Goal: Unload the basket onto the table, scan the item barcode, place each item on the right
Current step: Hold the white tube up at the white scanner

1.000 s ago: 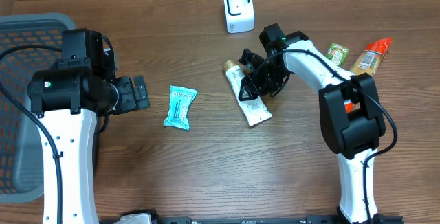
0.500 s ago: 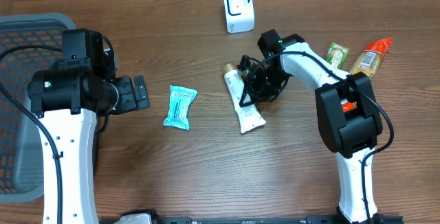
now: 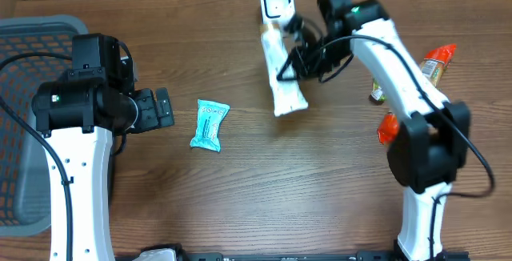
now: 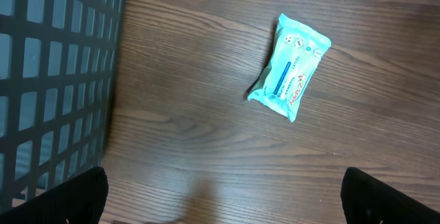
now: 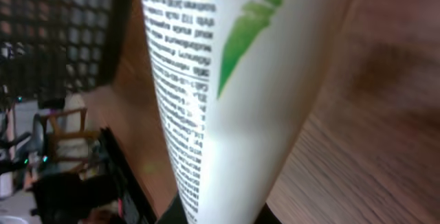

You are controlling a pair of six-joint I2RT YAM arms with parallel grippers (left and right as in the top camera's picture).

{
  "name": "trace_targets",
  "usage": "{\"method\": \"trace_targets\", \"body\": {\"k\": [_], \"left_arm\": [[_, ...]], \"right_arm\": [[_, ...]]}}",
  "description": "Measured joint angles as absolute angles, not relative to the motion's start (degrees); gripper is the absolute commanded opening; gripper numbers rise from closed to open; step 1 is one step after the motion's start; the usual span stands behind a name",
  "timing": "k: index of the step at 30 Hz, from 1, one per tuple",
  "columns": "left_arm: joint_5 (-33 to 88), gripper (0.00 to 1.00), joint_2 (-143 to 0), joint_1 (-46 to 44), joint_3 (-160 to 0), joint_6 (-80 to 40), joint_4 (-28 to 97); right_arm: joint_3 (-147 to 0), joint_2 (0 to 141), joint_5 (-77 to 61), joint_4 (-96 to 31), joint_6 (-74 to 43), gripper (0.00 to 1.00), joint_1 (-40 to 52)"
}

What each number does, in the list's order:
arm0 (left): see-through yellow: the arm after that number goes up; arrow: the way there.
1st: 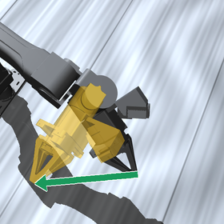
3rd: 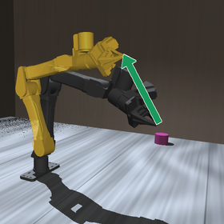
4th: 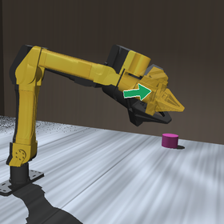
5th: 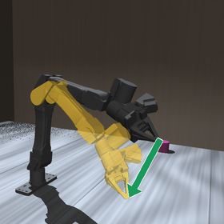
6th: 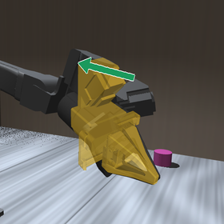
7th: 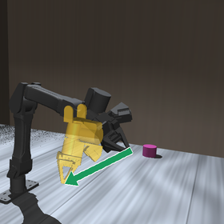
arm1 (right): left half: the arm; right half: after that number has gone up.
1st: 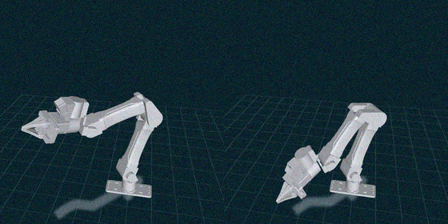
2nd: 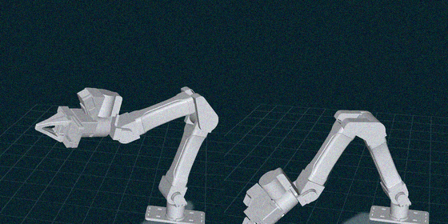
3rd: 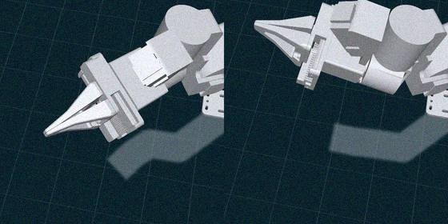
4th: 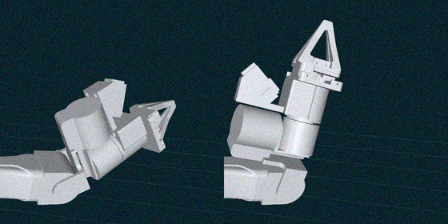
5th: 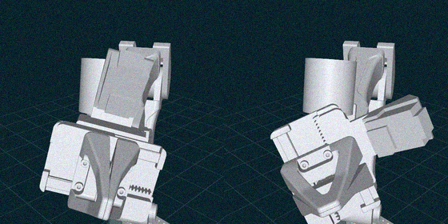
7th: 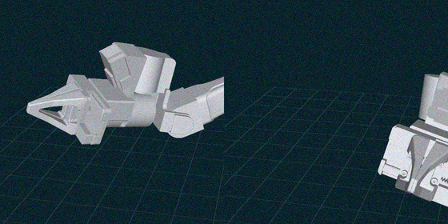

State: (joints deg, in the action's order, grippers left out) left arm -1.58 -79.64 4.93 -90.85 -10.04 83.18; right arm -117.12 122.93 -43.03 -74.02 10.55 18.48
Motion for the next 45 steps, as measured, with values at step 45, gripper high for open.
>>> {"method": "trace_targets", "body": {"k": [45], "left_arm": [[-1.6,1.00,-79.6,4.9,-90.8,-10.0,83.2]], "right_arm": [[-118.5,140.7,39.2,-9.6,55.1,0.04,25.2]]}}
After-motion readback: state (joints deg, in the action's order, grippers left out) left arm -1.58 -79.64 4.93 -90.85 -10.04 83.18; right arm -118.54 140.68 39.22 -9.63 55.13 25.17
